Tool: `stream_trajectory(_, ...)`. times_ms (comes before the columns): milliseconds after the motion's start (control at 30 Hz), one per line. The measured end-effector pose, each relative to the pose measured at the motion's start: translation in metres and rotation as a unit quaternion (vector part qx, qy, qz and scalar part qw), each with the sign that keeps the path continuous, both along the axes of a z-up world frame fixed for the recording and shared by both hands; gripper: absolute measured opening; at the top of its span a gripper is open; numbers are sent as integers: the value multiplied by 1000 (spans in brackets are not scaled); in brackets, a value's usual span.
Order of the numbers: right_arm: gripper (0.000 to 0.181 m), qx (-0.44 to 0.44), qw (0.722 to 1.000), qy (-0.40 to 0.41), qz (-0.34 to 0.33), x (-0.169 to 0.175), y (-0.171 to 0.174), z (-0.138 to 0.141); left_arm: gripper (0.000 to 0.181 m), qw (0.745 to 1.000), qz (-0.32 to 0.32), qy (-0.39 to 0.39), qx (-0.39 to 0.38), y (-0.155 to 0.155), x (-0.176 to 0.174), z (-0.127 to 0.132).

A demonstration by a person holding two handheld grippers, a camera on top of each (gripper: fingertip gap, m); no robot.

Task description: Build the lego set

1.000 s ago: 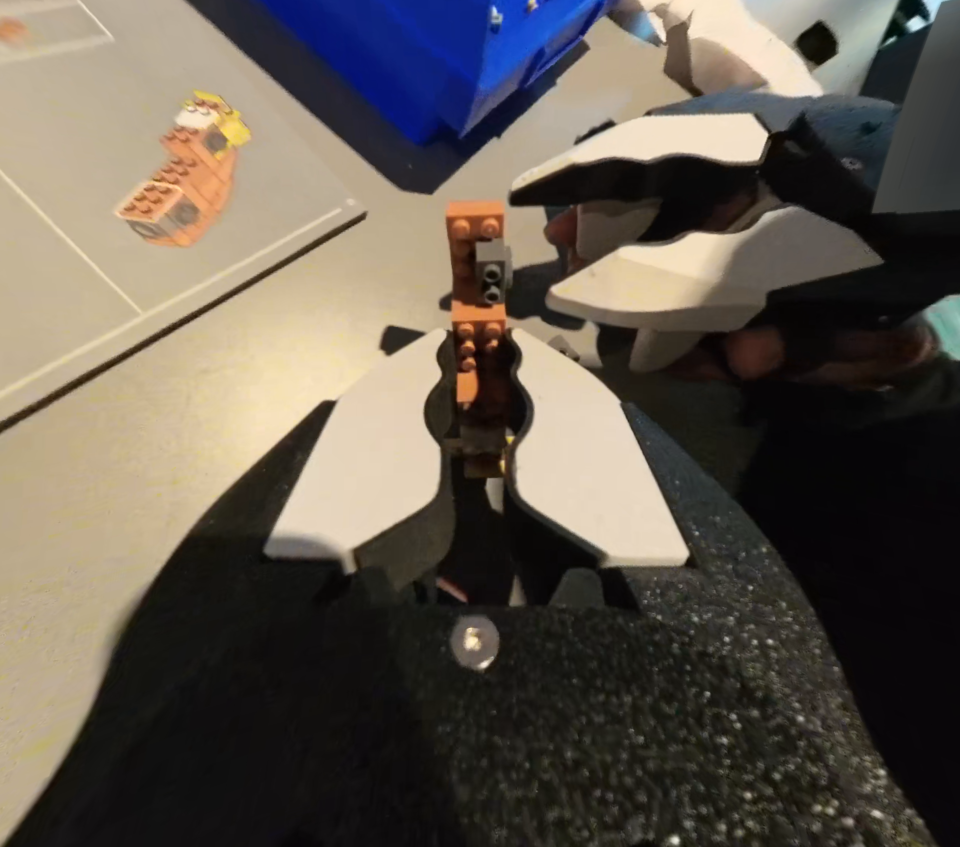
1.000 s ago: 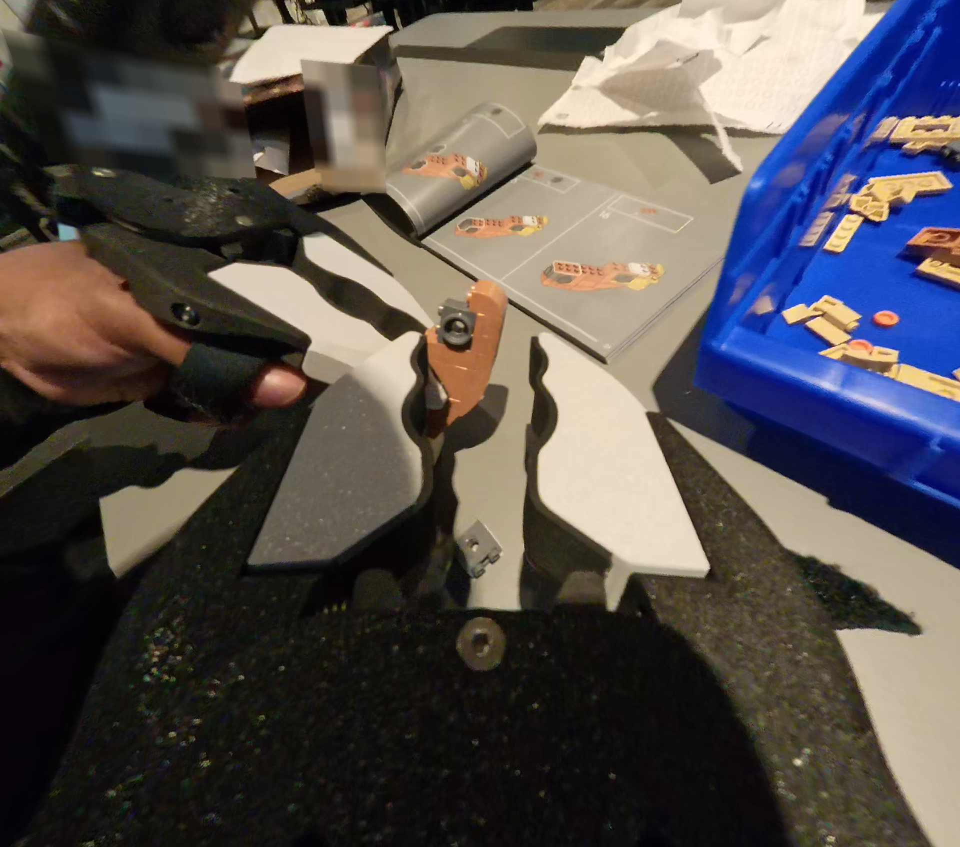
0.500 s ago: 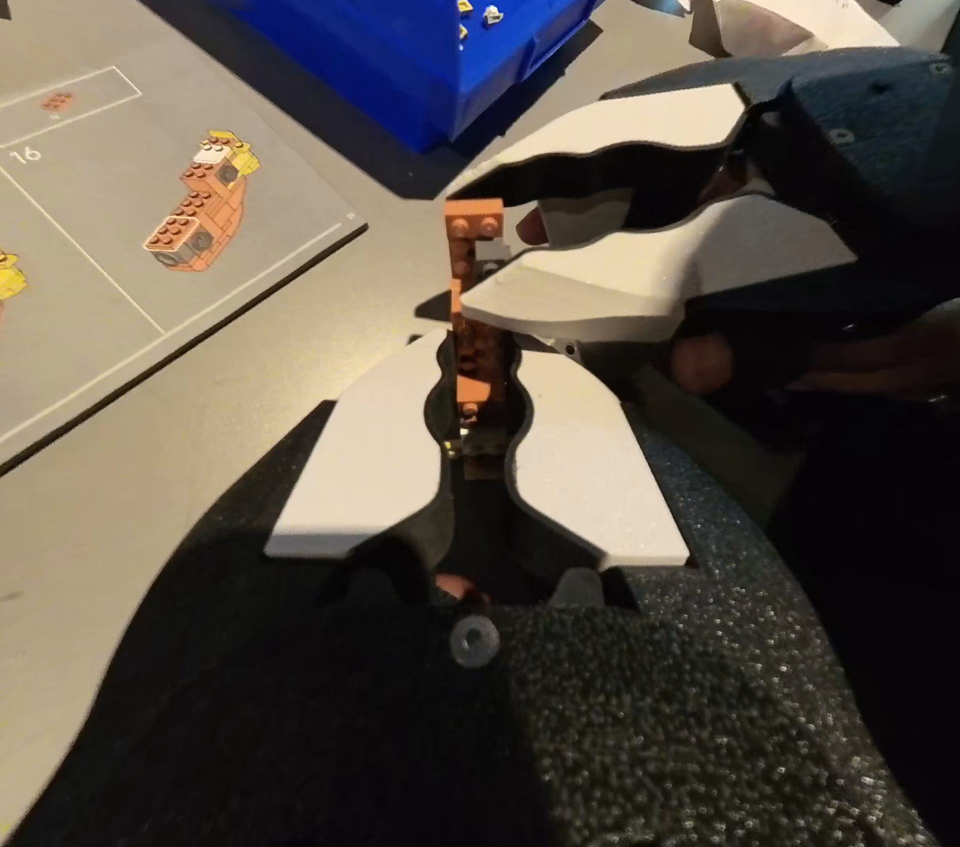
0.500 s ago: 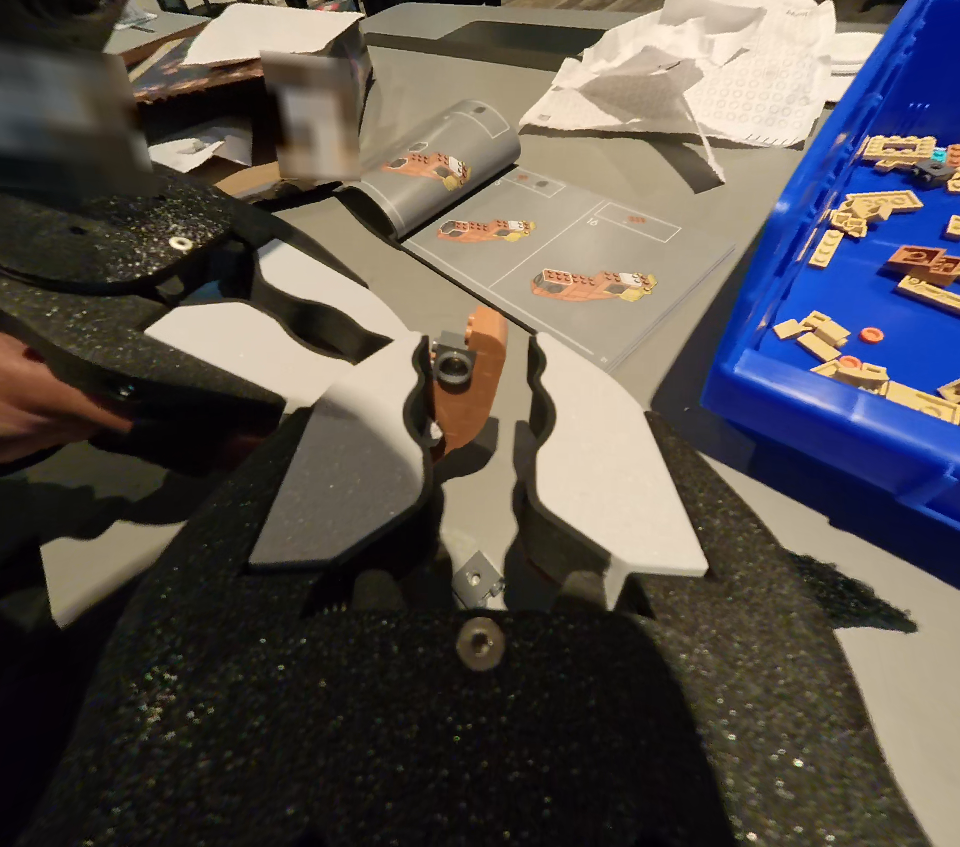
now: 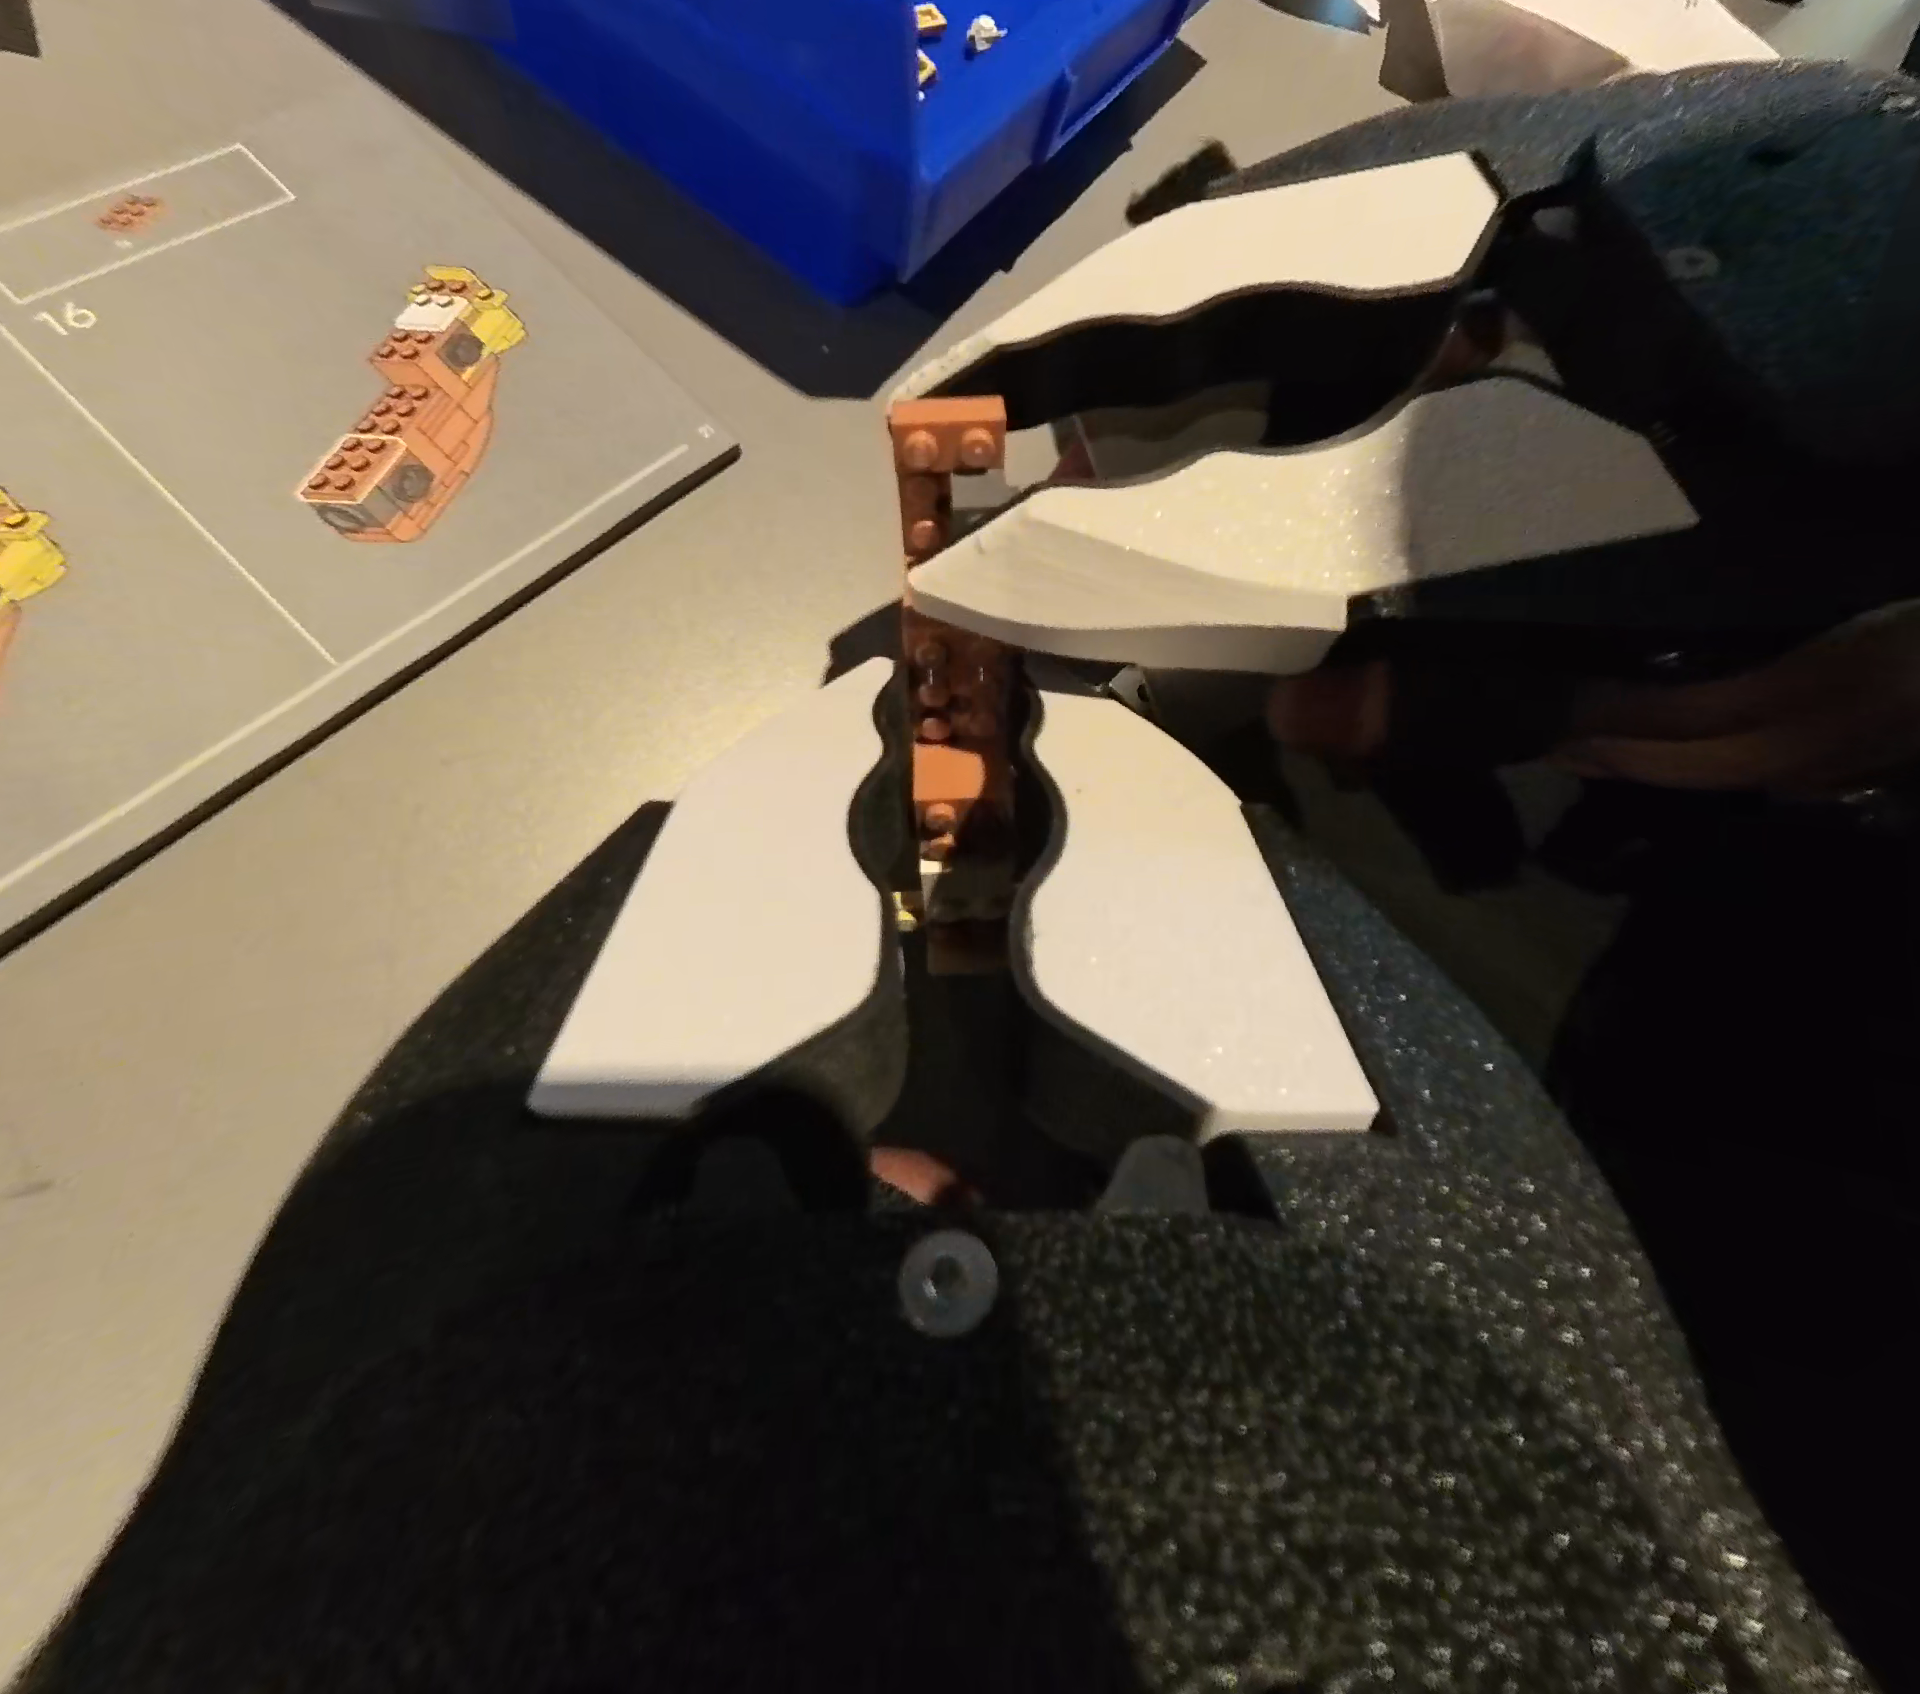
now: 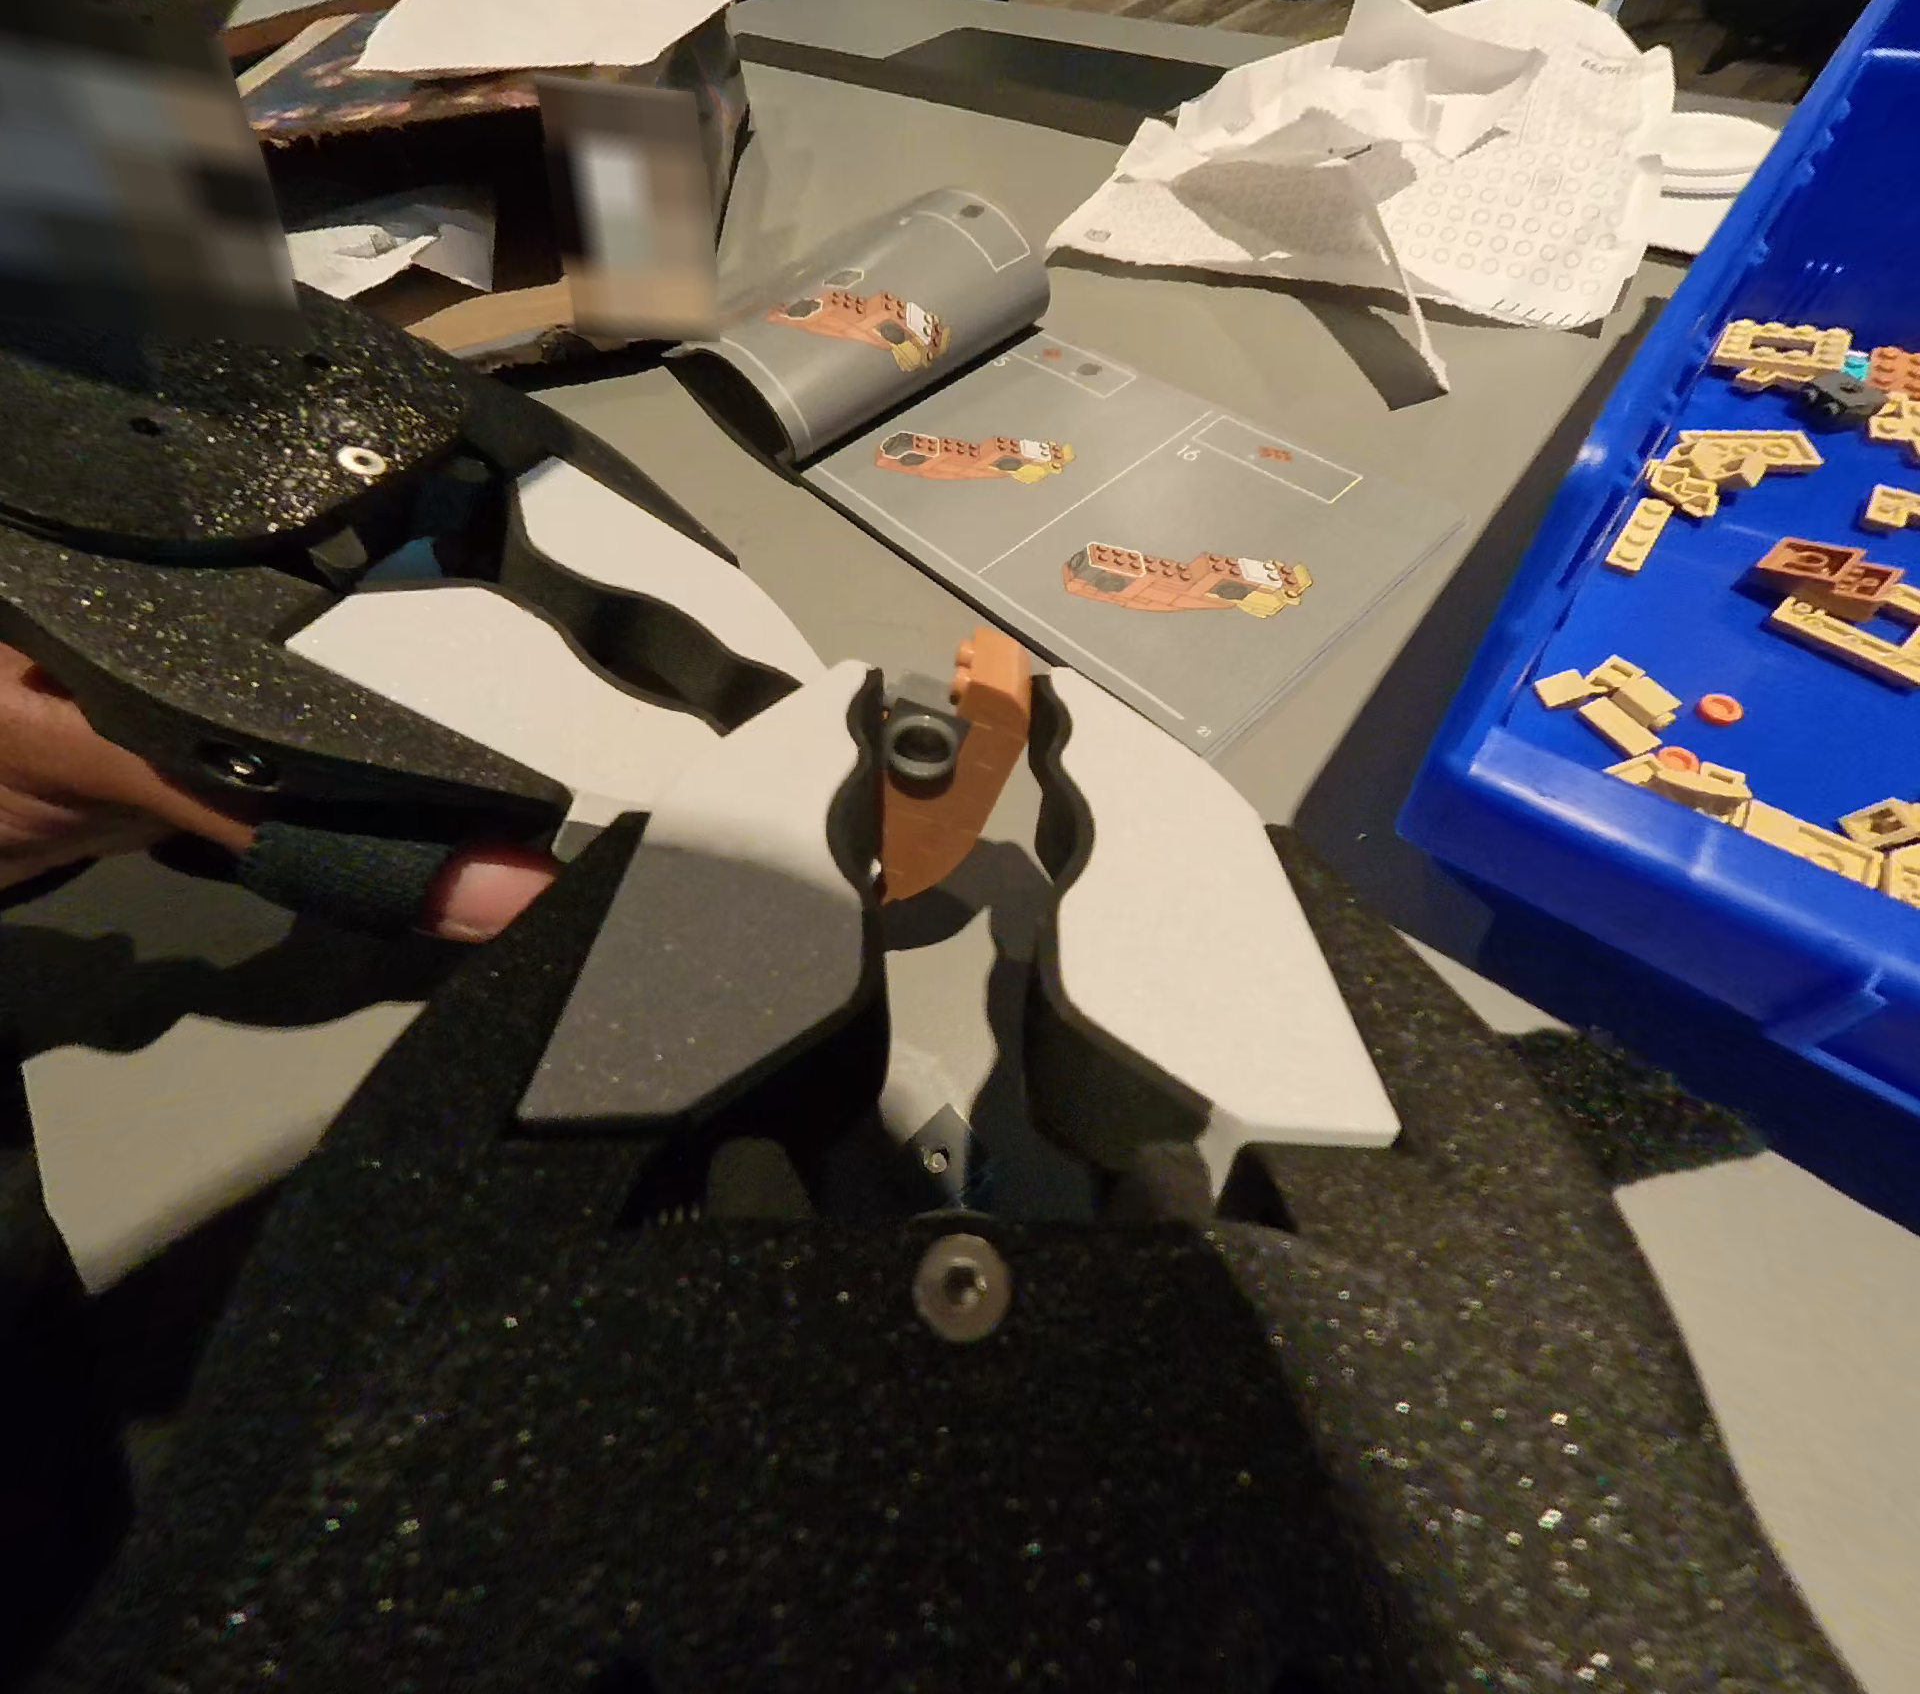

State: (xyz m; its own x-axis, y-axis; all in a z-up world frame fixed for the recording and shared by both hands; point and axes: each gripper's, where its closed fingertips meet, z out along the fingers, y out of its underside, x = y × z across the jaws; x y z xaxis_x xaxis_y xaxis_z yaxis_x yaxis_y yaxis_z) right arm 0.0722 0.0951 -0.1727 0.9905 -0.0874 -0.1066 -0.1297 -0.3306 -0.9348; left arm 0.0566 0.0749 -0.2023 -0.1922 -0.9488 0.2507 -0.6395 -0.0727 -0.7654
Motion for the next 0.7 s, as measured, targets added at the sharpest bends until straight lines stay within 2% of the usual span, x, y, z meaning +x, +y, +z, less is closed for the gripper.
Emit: stream_trajectory(700,26,5,1000,-8,1,0,0,0,16,1000,-2,-2,-1,-2,0,0)
